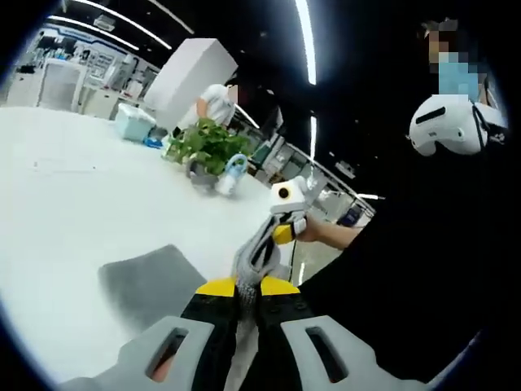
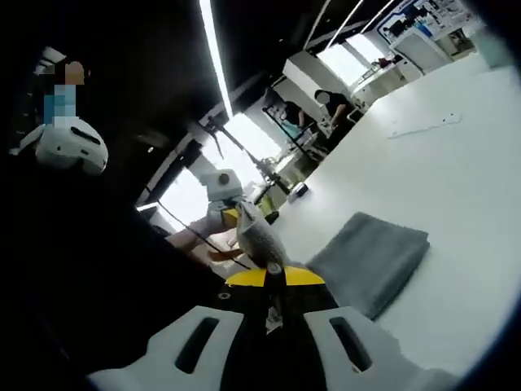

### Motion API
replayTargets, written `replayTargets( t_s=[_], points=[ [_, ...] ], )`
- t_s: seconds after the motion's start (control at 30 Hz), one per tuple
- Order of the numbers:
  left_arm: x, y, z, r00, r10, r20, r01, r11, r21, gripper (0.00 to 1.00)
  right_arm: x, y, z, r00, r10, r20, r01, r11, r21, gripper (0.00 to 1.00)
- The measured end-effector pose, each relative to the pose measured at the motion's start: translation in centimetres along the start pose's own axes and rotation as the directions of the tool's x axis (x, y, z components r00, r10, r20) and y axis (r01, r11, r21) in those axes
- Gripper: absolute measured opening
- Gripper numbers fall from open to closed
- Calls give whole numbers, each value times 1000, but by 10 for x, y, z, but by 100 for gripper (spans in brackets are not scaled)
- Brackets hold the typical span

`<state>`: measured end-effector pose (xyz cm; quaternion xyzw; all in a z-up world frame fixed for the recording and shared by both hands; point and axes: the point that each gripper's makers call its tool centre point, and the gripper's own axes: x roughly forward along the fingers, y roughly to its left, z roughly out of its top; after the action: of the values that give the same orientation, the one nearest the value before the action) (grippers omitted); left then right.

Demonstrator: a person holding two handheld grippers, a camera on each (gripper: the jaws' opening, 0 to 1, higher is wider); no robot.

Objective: Fold the towel on the table until its edges align and the towel forms a compact rectangular stack.

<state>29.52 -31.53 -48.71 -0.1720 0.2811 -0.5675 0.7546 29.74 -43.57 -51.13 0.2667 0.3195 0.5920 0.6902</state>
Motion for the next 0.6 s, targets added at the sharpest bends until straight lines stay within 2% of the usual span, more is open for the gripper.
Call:
replayTargets(
  t_s=[0.1,0.17,0.2,0.37,0.5,0.6],
  points=[
    [4,13,6,999,-26,29,28,997,-67,7,2,-12,7,1000,1,30,-4,996,92,1],
    [6,21,8,999,-31,36,35,994,-108,7,2,-17,8,999,6,37,-10,993,114,1],
    [8,29,7,999,-27,28,30,992,-122,8,3,-28,8,999,-11,31,7,991,135,1],
    [16,58,-5,1000,-15,-20,12,984,-178,8,8,-52,3,999,-42,0,41,981,189,1],
    [20,77,-10,1000,-6,-23,1,971,-238,8,11,-68,2,998,-62,-3,61,968,242,1],
    [20,91,-13,999,28,-27,-34,961,-274,8,14,-76,4,997,-73,10,68,961,268,1]
  ],
)
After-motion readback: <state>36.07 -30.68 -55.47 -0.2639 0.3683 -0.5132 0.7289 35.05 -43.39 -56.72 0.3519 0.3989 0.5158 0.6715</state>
